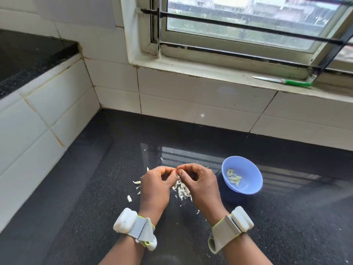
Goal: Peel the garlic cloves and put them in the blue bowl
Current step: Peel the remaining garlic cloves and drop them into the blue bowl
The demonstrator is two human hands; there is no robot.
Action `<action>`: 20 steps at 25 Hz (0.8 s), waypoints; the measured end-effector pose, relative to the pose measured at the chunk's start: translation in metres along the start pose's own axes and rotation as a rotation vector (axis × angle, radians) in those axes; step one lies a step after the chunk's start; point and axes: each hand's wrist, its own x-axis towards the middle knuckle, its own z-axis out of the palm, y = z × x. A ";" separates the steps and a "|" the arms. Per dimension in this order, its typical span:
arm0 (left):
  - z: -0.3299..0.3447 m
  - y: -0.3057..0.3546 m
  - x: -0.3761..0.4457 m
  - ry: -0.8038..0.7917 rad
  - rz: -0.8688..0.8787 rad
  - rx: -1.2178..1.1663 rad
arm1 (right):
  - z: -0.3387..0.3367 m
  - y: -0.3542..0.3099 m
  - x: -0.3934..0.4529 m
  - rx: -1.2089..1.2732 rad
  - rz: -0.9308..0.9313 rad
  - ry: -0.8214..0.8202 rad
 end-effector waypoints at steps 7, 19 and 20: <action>0.005 0.000 -0.003 0.045 0.077 -0.014 | 0.004 0.006 0.005 0.339 0.168 -0.006; 0.004 -0.002 0.001 -0.249 -0.068 -0.250 | -0.011 0.009 0.008 0.723 0.357 -0.326; 0.004 -0.003 0.001 -0.261 -0.074 -0.253 | -0.012 0.009 0.008 0.727 0.373 -0.330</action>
